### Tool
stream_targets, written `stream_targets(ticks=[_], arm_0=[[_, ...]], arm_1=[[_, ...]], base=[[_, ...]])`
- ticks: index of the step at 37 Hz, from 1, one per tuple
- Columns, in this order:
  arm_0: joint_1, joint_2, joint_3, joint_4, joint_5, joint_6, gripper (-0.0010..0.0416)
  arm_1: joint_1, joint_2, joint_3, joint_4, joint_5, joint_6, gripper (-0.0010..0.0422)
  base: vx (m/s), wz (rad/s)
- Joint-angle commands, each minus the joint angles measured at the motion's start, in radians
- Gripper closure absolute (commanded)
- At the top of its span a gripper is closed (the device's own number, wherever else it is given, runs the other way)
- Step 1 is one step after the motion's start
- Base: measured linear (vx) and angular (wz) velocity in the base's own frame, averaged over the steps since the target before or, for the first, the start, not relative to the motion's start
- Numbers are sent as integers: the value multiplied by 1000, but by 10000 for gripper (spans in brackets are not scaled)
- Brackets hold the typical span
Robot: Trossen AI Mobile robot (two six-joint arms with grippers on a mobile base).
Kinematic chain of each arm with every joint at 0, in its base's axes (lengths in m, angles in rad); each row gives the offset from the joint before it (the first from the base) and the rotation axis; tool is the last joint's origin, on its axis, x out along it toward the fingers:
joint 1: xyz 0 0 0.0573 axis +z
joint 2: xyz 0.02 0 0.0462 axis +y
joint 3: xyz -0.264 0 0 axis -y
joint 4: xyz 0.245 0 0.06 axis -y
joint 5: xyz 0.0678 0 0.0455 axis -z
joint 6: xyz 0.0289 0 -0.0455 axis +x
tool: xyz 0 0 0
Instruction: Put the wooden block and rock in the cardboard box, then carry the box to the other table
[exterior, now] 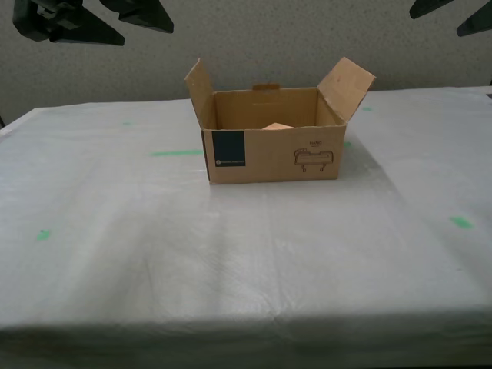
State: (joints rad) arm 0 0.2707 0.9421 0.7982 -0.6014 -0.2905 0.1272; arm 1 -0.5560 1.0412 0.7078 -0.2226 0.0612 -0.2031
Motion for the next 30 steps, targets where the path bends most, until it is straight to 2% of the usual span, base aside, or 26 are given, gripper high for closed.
stream_targets(ticks=[1, 30], arm_0=[[0, 0, 1, 2, 1, 1, 12], [0, 0, 1, 2, 0, 1, 12]], arm_1=[[0, 0, 0, 1, -1, 0, 12], [0, 0, 0, 1, -1, 0, 12]], base=[[0, 0], [0, 0]])
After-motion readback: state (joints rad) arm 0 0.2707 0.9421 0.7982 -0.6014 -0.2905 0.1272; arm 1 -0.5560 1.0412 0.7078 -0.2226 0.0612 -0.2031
